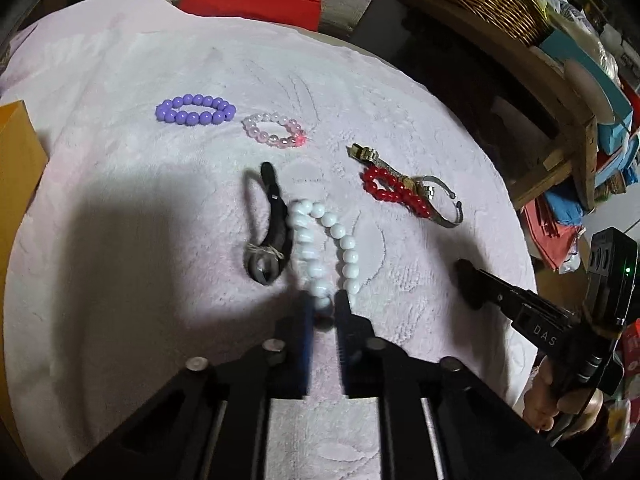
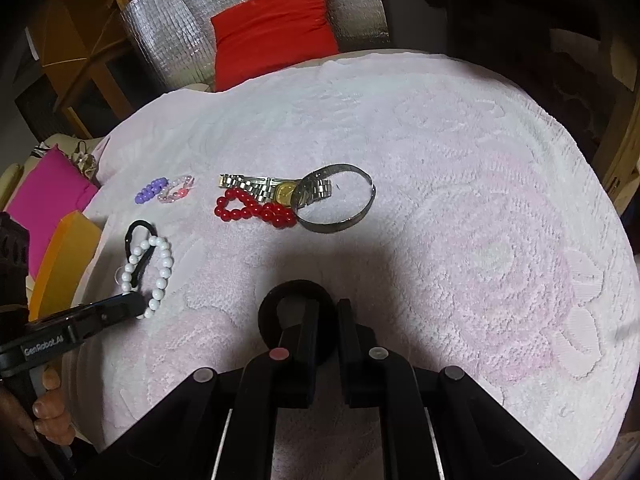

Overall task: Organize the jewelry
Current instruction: 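Grasp and lift the white pearl bracelet with the left tool while the right tool holds the black ring, then carry both items over the orange box and open both tools to drop them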

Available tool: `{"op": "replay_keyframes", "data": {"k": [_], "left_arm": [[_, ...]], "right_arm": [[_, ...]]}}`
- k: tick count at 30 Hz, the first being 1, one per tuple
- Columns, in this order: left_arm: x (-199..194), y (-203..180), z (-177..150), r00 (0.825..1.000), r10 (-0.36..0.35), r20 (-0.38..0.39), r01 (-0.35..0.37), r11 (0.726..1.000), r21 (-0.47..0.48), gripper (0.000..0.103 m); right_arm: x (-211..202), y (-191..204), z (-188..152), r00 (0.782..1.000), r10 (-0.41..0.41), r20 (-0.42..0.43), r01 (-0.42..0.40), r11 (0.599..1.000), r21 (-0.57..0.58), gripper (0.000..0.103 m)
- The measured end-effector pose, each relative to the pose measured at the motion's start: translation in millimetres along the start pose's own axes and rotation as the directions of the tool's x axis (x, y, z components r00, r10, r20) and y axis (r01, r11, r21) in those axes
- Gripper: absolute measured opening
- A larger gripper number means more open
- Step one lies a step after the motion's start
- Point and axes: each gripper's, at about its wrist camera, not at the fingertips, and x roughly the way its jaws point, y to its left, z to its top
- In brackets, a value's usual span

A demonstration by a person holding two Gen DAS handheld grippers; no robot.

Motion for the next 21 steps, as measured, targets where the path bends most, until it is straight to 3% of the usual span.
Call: {"op": "replay_keyframes", "data": {"k": [10, 16, 21], "left_arm": [[-37, -21, -15, 0.996, 0.017, 0.084, -0.027, 0.993, 0.117, 0.01], [-103, -18, -34, 0.974, 0.056, 0.22, -0.083, 0.99, 0.114, 0.01], [-177, 5, -56, 0.941, 0.112, 0.32, -0.148, 0.985, 0.088, 0.01]], "right_arm": [[-28, 11, 1, 0.994, 0.072, 0.087, -0.07, 0.997, -0.034, 0.01], [-48, 38, 0, 0.977, 0.158, 0.146, -0.151, 0.987, -0.061, 0.01], [-59, 100, -3, 0.956, 0.248, 0.157, -0.225, 0.963, -0.15, 0.01]]}}
